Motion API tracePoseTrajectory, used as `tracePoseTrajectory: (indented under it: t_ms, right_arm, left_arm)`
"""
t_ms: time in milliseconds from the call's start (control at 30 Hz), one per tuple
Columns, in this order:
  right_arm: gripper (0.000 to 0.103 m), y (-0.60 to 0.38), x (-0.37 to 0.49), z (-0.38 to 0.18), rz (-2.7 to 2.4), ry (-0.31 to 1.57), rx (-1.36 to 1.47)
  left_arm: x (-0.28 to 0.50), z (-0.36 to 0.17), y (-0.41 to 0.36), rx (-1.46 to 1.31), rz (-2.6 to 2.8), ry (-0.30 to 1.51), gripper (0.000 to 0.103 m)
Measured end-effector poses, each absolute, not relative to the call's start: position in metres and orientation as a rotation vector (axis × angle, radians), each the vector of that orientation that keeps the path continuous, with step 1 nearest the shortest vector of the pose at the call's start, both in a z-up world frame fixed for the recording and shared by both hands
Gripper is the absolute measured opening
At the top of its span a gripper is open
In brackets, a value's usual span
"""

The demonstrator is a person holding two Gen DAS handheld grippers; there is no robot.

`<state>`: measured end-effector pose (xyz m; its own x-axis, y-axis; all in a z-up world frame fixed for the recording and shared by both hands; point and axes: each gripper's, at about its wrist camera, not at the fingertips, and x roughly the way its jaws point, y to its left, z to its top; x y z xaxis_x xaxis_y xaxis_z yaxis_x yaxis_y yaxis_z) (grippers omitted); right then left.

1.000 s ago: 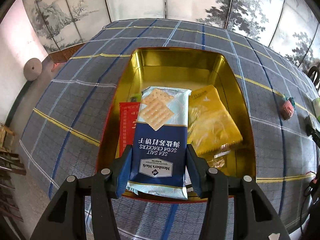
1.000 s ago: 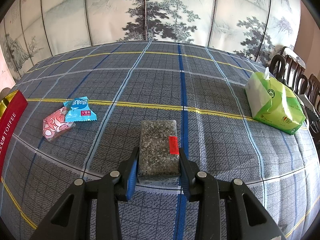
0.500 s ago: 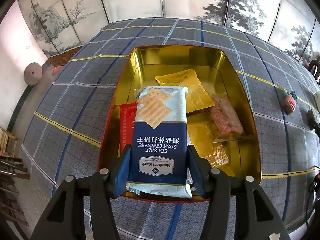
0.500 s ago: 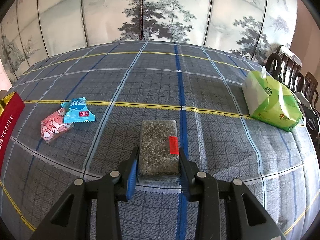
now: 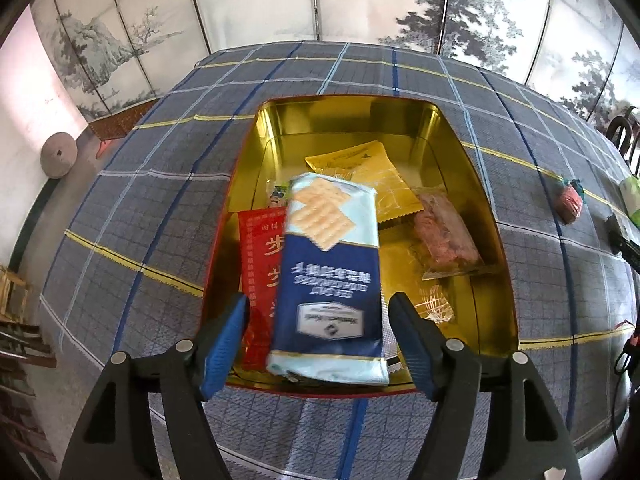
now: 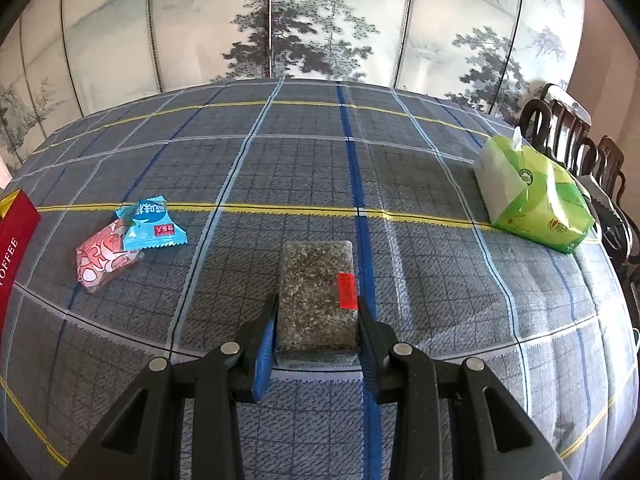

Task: Organize snacks
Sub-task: 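Carry the soda cracker pack into the gold tray and open the left tool, then carry the grey rice-cake block into the gold tray and open the right tool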

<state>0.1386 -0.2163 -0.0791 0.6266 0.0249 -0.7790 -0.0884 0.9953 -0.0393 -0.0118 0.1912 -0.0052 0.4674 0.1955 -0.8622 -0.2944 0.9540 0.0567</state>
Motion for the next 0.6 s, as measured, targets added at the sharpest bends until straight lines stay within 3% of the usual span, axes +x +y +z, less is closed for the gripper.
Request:
tracePoseTrajectory:
  t_ms: [600]
  right_arm:
    - [0.036,-0.188,0.12,-0.066,0.054,0.896,-0.083]
  left_arm:
    - [-0.019,0.009,0.193,-0.107,0.246,0.975,0.084]
